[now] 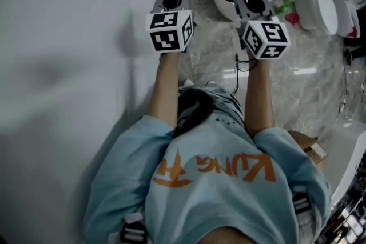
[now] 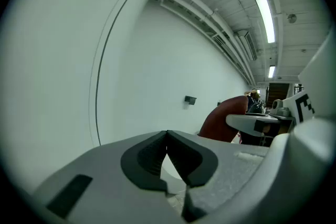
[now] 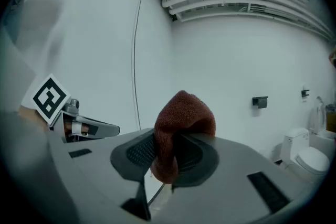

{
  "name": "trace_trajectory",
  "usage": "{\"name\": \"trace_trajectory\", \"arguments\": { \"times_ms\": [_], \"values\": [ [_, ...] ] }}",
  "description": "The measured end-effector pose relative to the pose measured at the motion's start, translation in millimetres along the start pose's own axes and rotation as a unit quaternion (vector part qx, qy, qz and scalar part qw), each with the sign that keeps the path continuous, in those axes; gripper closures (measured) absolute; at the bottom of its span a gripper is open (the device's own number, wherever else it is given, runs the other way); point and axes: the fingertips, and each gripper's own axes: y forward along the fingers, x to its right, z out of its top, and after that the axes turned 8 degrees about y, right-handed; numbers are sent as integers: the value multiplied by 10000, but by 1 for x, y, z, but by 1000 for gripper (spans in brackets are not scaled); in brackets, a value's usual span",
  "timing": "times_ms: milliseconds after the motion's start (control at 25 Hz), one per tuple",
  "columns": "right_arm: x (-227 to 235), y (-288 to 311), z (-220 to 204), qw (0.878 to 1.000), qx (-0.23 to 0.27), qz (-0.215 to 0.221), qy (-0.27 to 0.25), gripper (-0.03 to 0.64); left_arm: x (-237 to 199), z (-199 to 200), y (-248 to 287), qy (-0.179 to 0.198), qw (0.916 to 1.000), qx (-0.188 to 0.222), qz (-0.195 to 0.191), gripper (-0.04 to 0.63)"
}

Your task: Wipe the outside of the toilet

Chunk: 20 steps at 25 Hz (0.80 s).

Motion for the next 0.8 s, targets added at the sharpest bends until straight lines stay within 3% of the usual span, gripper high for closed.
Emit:
{"name": "trace_trajectory", "arguments": {
  "times_ms": [200, 560, 800],
  "values": [
    [0, 13, -11, 9994, 247, -77, 214, 540, -14, -15, 8, 38, 10000, -49, -21, 601],
    [8, 47, -14, 9994, 127, -150, 274, 538, -31, -11, 27, -72, 9996, 77, -276, 601],
    [13, 53, -14, 9988, 88, -332, 348, 538, -50, -16, 35, -234, 9996, -33, -134, 601]
  ]
}}
